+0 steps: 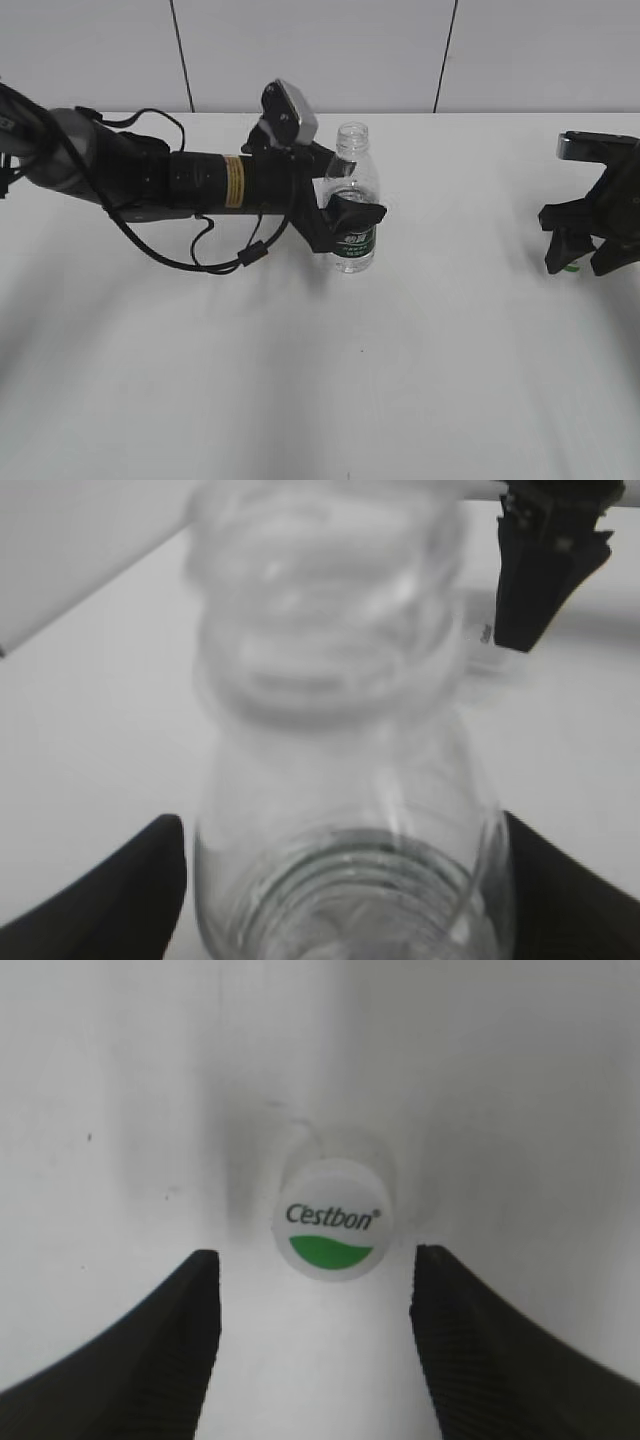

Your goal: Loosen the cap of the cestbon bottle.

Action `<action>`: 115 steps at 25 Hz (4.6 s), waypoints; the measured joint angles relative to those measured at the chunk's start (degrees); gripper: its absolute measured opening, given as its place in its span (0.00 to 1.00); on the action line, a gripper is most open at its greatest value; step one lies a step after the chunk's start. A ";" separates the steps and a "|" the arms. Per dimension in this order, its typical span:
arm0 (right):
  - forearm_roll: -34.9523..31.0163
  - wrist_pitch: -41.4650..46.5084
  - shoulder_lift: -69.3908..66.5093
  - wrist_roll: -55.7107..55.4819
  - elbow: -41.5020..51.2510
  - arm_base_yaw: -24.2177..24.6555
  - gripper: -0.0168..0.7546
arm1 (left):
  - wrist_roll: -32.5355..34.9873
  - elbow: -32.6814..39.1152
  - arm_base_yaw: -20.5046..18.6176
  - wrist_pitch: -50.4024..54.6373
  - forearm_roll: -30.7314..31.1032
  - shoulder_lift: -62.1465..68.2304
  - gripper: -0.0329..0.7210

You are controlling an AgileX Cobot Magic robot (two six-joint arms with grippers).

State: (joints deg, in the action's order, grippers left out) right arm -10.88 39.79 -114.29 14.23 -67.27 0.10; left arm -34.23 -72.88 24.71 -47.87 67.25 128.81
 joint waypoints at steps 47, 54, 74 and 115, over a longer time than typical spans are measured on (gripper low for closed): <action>-0.18 28.92 30.40 -0.12 0.00 0.00 0.63 | 15.69 0.17 -8.77 101.56 -52.25 -37.79 0.61; 0.70 29.46 33.43 -3.01 0.27 0.00 0.63 | 25.33 0.07 -20.35 116.29 -62.25 -37.82 0.60; 0.83 27.55 83.10 -5.21 30.45 0.00 0.63 | 29.38 29.21 -22.39 114.54 -64.32 -100.68 0.60; 6.90 23.14 114.60 -6.22 38.47 -0.06 0.63 | 37.48 42.21 -22.39 108.29 -68.01 -129.18 0.49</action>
State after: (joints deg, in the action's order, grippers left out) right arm -3.98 62.94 0.30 8.00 -28.80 0.04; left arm 3.25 -30.67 2.32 60.42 -0.76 -0.38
